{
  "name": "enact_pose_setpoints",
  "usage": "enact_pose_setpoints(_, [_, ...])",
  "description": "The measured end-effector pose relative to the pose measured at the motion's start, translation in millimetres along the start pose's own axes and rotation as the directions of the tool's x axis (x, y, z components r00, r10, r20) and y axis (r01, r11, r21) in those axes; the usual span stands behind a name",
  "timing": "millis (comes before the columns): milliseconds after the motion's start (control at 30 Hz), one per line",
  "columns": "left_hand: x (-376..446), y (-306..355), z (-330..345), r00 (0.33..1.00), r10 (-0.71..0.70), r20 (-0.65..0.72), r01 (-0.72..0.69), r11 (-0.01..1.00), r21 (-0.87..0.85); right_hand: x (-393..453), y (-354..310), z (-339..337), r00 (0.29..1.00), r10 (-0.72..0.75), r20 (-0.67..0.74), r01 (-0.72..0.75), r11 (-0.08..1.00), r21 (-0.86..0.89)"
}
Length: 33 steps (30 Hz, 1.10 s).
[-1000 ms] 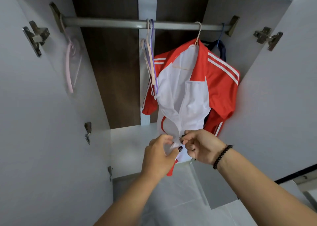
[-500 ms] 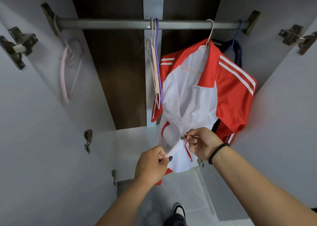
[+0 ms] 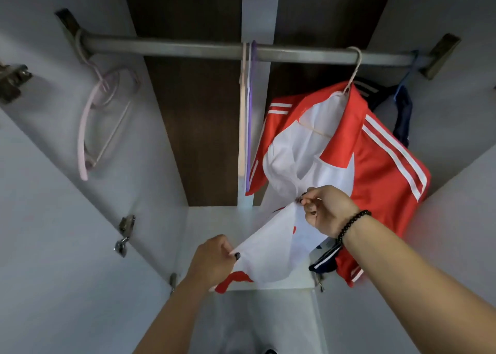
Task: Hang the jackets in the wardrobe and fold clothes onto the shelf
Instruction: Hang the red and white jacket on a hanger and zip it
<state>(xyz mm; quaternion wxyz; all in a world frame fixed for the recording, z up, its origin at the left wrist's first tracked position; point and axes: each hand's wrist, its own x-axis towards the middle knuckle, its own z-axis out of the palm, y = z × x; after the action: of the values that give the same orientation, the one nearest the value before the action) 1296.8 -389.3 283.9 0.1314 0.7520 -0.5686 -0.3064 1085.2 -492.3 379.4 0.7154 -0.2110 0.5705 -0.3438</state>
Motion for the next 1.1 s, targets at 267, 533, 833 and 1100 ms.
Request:
enact_pose_setpoints(267, [36.8, 96.4, 11.1, 0.968, 0.243, -0.061, -0.248, 0.899, -0.360, -0.1, -6.0, 1.0, 0.992, 0.079, 0.093, -0.052, 0.964, -0.261])
enact_pose_setpoints(533, [57.6, 114.3, 26.1, 0.954, 0.273, -0.125, -0.293, 0.939, -0.181, 21.0, -5.4, -10.2, 0.990, 0.138, 0.023, -0.133, 0.980, -0.148])
enact_pose_setpoints(833, [87.6, 69.7, 37.3, 0.995, 0.094, 0.041, -0.096, 0.994, 0.046, 59.6, -29.7, -6.6, 0.994, 0.055, -0.098, -0.055, 0.998, -0.002])
enact_pose_setpoints(1100, [126.7, 62.8, 33.4, 0.990, 0.040, 0.133, -0.048, 0.997, 0.062, 69.2, -37.2, 10.9, 0.993, -0.007, -0.118, 0.000, 0.998, -0.058])
